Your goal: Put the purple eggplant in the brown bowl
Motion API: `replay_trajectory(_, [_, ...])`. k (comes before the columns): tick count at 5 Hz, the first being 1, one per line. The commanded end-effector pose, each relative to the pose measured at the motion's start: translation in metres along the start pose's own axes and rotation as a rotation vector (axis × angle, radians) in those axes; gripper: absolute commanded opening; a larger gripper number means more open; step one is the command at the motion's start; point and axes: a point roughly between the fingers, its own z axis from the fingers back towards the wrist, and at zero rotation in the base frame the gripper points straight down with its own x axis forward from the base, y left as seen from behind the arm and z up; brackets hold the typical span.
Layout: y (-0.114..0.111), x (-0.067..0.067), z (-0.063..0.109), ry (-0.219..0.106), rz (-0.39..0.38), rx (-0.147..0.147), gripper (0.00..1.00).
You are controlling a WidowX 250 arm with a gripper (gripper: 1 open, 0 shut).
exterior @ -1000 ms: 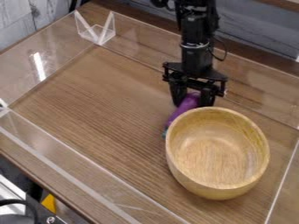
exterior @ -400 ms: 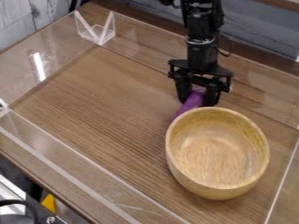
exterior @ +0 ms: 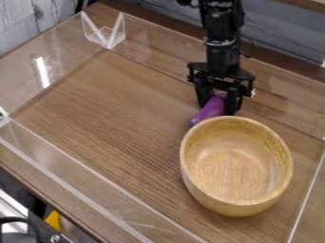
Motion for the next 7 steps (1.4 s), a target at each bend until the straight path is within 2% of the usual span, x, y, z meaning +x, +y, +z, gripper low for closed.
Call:
replay_trajectory(1, [0.003, 0.01, -0.002, -0.018, 0.009, -0.001, 0.0])
replay_trajectory(3, [0.008, 0.003, -0.001, 0.006, -0.104, -0.005, 0.0])
replay_trajectory(5, [0.009, 0.003, 0.001, 0.0, -0.053, -0.014, 0.0])
replay_trajectory(7, [0.03, 0.004, 0.006, 0.005, -0.057, -0.021, 0.0])
